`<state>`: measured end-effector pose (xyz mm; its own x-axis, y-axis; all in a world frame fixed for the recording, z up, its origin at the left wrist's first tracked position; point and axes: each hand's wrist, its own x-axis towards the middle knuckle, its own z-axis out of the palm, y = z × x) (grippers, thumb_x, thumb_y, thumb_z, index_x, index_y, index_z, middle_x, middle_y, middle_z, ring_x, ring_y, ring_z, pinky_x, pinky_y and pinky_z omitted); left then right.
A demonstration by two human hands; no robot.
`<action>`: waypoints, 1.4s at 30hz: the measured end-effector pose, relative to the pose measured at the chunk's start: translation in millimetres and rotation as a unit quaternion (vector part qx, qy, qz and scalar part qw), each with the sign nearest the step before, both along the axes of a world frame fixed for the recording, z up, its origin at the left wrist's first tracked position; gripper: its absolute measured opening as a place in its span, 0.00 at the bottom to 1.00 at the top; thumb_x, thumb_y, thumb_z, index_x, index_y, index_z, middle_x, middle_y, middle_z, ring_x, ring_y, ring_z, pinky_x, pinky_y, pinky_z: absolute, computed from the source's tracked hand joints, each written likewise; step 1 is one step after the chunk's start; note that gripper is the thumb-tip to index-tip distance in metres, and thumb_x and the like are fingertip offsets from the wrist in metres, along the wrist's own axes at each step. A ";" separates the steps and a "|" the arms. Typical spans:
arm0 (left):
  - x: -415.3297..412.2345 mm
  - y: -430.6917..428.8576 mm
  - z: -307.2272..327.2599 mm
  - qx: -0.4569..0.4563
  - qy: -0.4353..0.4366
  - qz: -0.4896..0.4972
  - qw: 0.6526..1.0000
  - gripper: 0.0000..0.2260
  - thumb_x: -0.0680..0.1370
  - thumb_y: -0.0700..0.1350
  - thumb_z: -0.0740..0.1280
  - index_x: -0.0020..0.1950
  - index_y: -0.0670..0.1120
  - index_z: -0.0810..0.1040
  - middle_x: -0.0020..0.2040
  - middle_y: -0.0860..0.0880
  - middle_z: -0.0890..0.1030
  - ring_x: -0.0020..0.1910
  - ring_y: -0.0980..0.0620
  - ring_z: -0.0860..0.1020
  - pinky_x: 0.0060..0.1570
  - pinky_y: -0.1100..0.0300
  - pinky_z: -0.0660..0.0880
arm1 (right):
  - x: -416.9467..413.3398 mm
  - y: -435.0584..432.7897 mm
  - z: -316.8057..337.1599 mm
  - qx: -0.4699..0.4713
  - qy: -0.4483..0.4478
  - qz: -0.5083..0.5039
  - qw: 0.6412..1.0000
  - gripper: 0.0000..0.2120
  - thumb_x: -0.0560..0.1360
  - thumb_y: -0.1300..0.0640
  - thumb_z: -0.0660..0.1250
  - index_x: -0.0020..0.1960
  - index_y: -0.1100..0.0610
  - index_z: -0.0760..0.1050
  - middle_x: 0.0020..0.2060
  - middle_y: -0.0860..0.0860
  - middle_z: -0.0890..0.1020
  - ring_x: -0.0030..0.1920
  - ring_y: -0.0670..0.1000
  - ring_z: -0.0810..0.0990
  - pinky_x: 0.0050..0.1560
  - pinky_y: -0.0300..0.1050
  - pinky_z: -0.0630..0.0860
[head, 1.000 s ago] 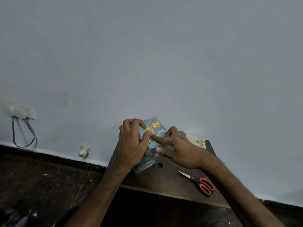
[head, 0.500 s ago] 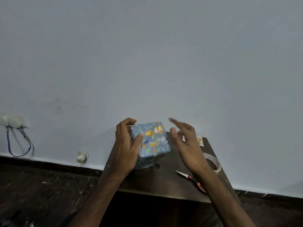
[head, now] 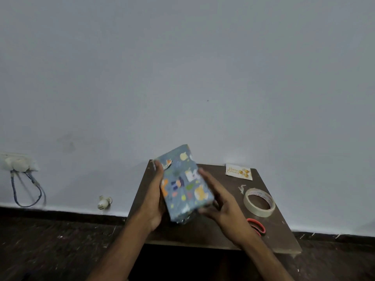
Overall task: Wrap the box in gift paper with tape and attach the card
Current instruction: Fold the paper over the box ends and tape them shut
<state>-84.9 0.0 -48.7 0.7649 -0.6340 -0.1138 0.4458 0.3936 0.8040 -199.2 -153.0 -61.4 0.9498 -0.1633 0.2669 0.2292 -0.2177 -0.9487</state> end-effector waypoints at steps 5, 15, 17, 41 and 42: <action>15.5 4.1 -10.7 0.064 -0.265 0.137 0.952 0.46 0.66 0.47 0.81 0.77 0.62 0.60 0.68 0.55 0.78 0.62 0.52 0.81 0.55 0.50 0.81 | -10.0 -16.4 3.9 0.036 0.027 0.014 0.999 0.29 0.71 0.75 0.67 0.67 0.54 0.69 0.72 0.43 0.72 0.74 0.44 0.67 0.74 0.61 0.63; -6.6 -6.5 -9.2 0.155 -0.564 0.162 0.795 0.39 0.65 0.50 0.82 0.72 0.46 0.69 0.68 0.48 0.71 0.71 0.48 0.71 0.69 0.61 0.69 | 0.4 2.6 27.3 -0.375 -0.050 -0.160 0.912 0.29 0.80 0.40 0.54 0.79 0.47 0.58 0.78 0.35 0.54 0.77 0.35 0.47 0.78 0.56 0.51; -6.4 -6.6 -9.9 0.147 -0.553 0.162 0.804 0.39 0.64 0.50 0.81 0.71 0.44 0.69 0.69 0.48 0.71 0.71 0.48 0.71 0.69 0.60 0.70 | 1.1 9.1 26.1 -0.393 -0.036 -0.142 0.908 0.33 0.79 0.37 0.50 0.80 0.48 0.53 0.79 0.37 0.51 0.77 0.34 0.43 0.79 0.53 0.45; 25.6 -7.5 -20.9 0.271 -0.468 0.172 0.823 0.47 0.64 0.76 0.68 0.79 0.62 0.57 0.79 0.62 0.61 0.78 0.60 0.61 0.76 0.45 0.61 | 29.5 -37.8 2.1 0.182 0.023 -0.232 0.955 0.26 0.67 0.31 0.66 0.61 0.39 0.69 0.61 0.48 0.80 0.58 0.48 0.82 0.60 0.59 0.79; 27.3 -6.0 -24.2 0.220 -0.417 0.125 0.873 0.46 0.65 0.75 0.70 0.79 0.63 0.58 0.75 0.63 0.68 0.73 0.61 0.68 0.73 0.45 0.68 | 29.2 -38.4 2.6 0.196 0.047 -0.205 0.958 0.28 0.68 0.26 0.63 0.62 0.39 0.70 0.61 0.47 0.81 0.59 0.50 0.82 0.60 0.59 0.78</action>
